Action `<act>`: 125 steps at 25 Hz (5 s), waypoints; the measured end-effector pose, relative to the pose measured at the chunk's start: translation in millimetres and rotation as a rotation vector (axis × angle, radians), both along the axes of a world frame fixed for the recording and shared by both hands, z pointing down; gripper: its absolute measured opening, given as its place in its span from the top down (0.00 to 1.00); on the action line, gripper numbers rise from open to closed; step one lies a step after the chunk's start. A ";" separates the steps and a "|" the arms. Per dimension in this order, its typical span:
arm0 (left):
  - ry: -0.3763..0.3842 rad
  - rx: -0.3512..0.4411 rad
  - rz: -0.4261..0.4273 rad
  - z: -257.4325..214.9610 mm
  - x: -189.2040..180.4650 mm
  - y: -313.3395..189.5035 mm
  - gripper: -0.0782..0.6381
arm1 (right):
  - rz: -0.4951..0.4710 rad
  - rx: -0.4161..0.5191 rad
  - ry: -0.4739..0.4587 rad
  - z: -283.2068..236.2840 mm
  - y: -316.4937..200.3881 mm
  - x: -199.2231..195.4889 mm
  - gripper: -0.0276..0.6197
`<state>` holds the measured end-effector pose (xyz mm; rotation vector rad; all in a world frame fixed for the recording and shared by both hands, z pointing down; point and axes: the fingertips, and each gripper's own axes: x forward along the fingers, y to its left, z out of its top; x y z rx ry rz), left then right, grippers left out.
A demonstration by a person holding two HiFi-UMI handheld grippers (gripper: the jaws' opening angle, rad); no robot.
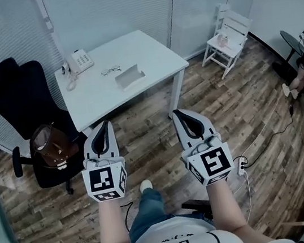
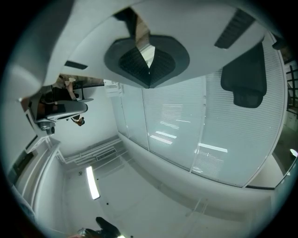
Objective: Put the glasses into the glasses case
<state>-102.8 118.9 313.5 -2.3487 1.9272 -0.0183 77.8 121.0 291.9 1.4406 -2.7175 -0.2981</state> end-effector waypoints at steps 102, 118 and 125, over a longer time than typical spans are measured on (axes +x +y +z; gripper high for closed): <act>-0.304 -0.759 0.606 254.4 -85.7 -571.7 0.86 | 0.012 -0.364 0.132 134.7 -570.7 -76.6 0.94; -0.316 -0.564 0.571 163.7 -90.3 -532.9 0.86 | 0.165 -0.298 0.060 88.5 -512.5 -75.9 0.94; -0.330 -0.515 0.598 140.7 -69.6 -511.7 0.86 | 0.217 -0.305 0.018 84.4 -481.7 -60.7 0.94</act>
